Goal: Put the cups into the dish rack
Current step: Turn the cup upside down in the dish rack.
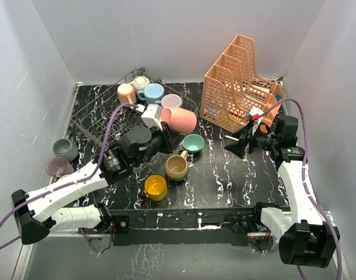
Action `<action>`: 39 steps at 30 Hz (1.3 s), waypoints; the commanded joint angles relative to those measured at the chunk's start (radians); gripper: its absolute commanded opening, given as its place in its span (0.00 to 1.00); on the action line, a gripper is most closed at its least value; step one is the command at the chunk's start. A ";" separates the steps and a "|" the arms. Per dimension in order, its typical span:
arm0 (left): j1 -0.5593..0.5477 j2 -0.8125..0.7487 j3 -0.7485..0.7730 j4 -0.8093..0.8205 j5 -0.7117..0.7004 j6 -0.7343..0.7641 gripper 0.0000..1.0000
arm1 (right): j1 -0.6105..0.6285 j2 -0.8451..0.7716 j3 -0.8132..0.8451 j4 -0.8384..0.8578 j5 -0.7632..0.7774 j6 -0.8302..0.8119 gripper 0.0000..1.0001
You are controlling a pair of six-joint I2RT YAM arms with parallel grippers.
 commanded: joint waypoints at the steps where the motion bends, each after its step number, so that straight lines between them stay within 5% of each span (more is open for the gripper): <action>1: 0.049 0.040 0.099 -0.001 -0.073 0.095 0.00 | -0.007 0.017 -0.046 0.021 0.022 -0.127 0.71; 18: 0.511 0.297 0.140 0.004 0.166 -0.058 0.00 | -0.048 0.029 -0.086 0.020 0.033 -0.205 0.74; 28: 0.576 0.528 0.275 -0.014 0.044 -0.098 0.00 | -0.049 0.009 -0.086 0.024 0.066 -0.214 0.74; 39: 0.584 0.790 0.583 -0.305 -0.147 -0.164 0.00 | -0.049 0.003 -0.088 0.025 0.076 -0.222 0.74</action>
